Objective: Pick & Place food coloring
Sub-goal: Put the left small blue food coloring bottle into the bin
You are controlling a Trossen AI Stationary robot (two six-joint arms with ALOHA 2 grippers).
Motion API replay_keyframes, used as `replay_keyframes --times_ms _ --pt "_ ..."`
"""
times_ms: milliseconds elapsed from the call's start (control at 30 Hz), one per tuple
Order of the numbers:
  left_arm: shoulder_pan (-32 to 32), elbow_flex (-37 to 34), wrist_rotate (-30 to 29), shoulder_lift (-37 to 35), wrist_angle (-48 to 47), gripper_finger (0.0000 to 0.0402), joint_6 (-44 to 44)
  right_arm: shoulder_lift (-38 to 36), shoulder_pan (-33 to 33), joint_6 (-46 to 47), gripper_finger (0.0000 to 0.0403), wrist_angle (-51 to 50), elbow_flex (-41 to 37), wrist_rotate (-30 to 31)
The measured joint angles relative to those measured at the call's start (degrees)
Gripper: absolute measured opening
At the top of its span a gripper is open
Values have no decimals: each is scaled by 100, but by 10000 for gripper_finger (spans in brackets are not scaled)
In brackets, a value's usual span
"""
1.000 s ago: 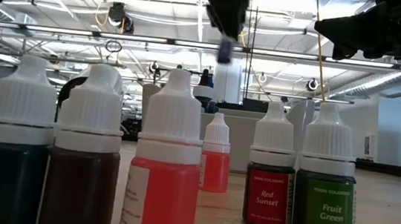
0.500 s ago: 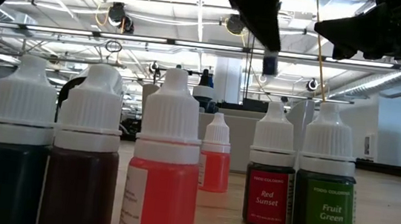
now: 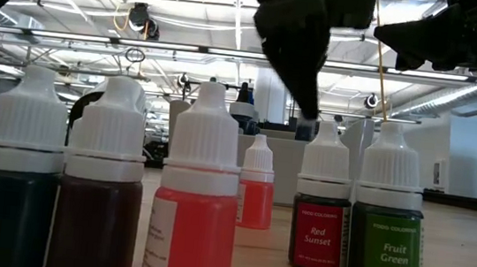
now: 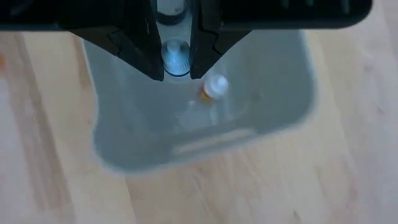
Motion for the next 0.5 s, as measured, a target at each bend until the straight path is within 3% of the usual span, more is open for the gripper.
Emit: replay_keyframes --times_ms 500 --pt "-4 -756 -11 7 645 76 -244 0 -2 0 0 2 0 0"
